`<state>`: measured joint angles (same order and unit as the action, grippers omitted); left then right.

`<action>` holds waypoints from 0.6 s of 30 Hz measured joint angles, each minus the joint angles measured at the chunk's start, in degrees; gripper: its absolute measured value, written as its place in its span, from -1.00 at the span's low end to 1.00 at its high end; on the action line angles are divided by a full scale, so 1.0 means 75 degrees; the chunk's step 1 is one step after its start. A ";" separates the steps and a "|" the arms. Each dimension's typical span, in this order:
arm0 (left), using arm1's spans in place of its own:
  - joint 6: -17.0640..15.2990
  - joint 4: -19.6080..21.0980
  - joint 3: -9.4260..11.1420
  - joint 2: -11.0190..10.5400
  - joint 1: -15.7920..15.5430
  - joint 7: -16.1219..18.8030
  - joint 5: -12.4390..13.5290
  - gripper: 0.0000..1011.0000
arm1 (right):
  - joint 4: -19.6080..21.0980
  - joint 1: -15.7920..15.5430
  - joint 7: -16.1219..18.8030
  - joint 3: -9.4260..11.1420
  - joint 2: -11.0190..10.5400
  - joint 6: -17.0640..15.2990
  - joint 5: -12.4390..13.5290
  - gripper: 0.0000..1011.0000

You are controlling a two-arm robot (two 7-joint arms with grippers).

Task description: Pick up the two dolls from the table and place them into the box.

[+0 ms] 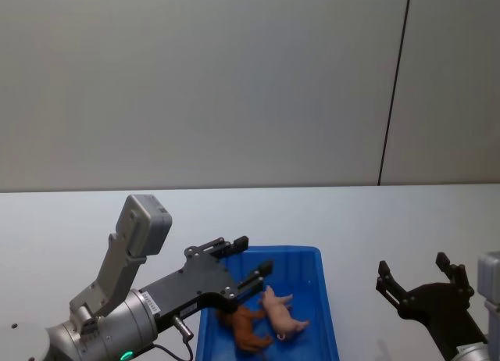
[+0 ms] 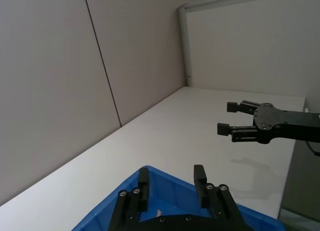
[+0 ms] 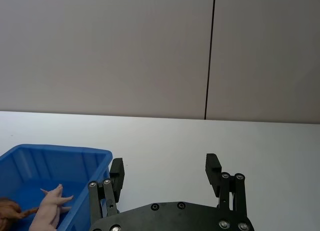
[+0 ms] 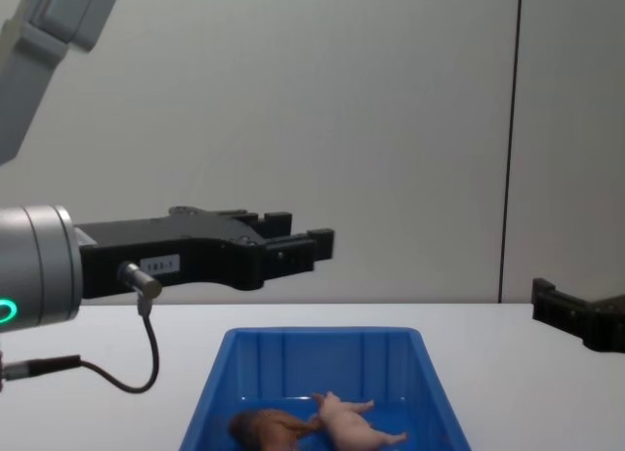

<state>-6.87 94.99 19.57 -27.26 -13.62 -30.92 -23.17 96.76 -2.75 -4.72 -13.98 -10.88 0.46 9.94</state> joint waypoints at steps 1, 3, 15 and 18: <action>0.0025 -0.0024 0.0009 0.0017 -0.0018 -0.0070 -0.0022 0.11 | 0.0000 0.0000 0.0000 0.0000 0.0000 0.0000 0.0000 0.98; 0.0056 -0.0053 0.0020 0.0036 -0.0042 -0.0162 -0.0041 0.18 | 0.0000 0.0000 0.0000 0.0000 0.0000 0.0000 0.0000 0.98; 0.0161 -0.0140 0.0057 0.0098 -0.0111 -0.0435 -0.0103 0.88 | 0.0000 0.0000 0.0000 0.0000 0.0000 0.0000 0.0000 0.98; 0.0177 -0.0151 0.0062 0.0107 -0.0123 -0.0478 -0.0113 0.98 | 0.0000 0.0001 0.0000 0.0000 0.0000 0.0000 0.0000 0.98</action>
